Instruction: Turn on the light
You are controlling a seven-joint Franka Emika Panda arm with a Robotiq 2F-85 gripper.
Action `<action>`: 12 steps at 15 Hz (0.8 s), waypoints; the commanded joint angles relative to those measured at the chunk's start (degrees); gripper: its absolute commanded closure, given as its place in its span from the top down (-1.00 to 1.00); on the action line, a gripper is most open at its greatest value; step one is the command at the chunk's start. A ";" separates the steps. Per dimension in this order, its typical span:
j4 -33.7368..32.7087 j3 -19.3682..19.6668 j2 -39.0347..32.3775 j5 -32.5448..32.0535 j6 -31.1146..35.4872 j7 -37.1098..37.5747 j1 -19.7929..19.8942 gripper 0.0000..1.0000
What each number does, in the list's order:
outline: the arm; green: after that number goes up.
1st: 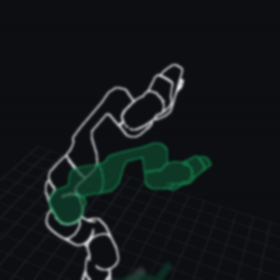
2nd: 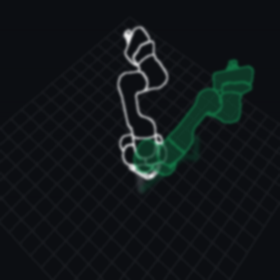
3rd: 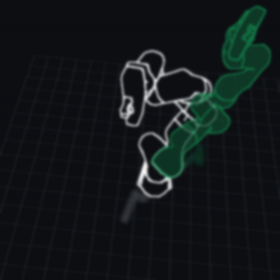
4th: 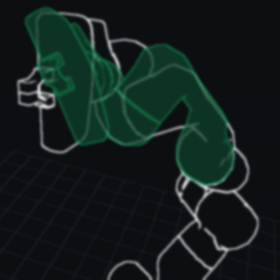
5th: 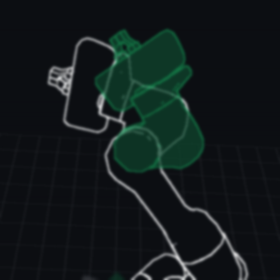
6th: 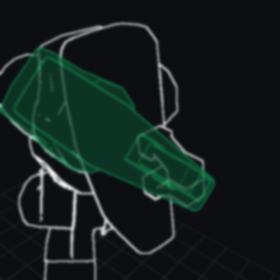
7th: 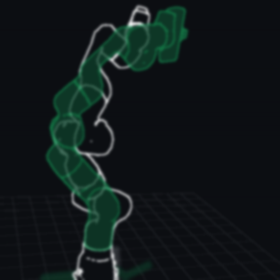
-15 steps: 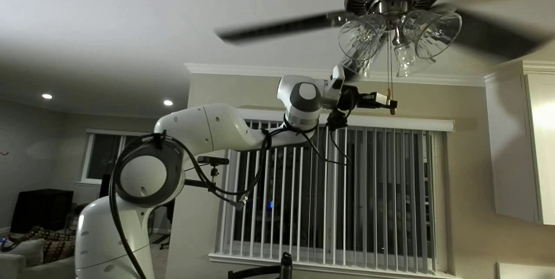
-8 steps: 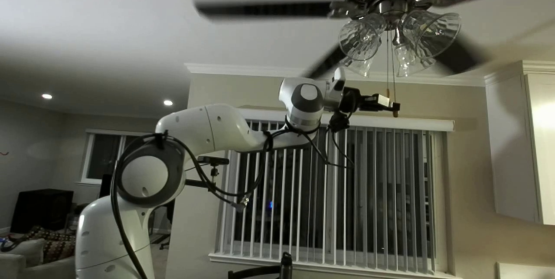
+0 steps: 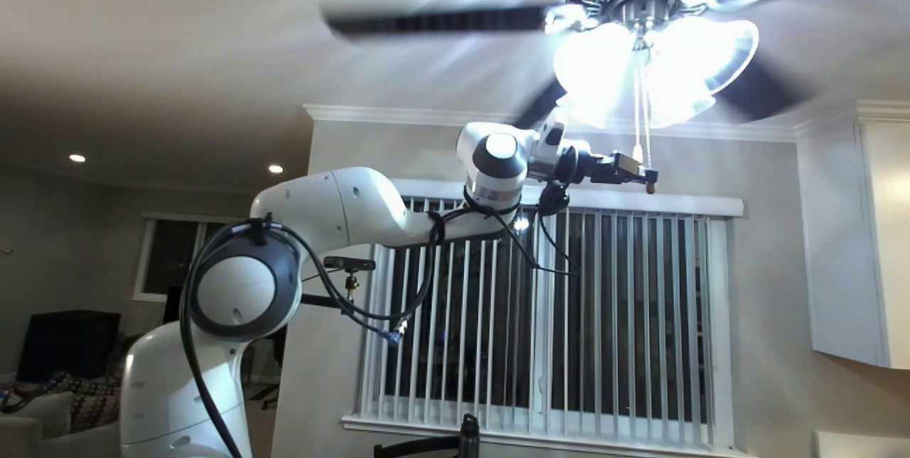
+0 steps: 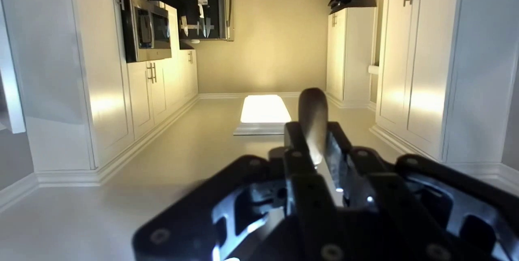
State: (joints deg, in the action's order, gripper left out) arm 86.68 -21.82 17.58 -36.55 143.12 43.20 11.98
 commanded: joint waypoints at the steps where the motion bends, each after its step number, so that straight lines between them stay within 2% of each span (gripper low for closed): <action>1: 1.01 1.15 -0.38 -0.68 -4.20 -0.58 -2.87 -0.84; 2: 0.40 1.19 -0.49 -0.79 -4.47 -0.06 -3.08 -0.15; 3: 0.32 1.26 -0.53 -0.95 -4.60 0.13 -3.20 -0.13; 5: 0.53 1.43 -0.81 -1.04 -6.61 0.45 -3.90 0.09; 7: 0.92 1.71 -1.15 -1.00 -8.61 -0.09 -4.82 0.35; 12: 2.22 2.61 -1.36 -1.39 -18.71 -2.84 -7.26 0.96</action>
State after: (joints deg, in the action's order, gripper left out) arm 88.19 -20.35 16.08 -36.56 129.24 42.72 6.52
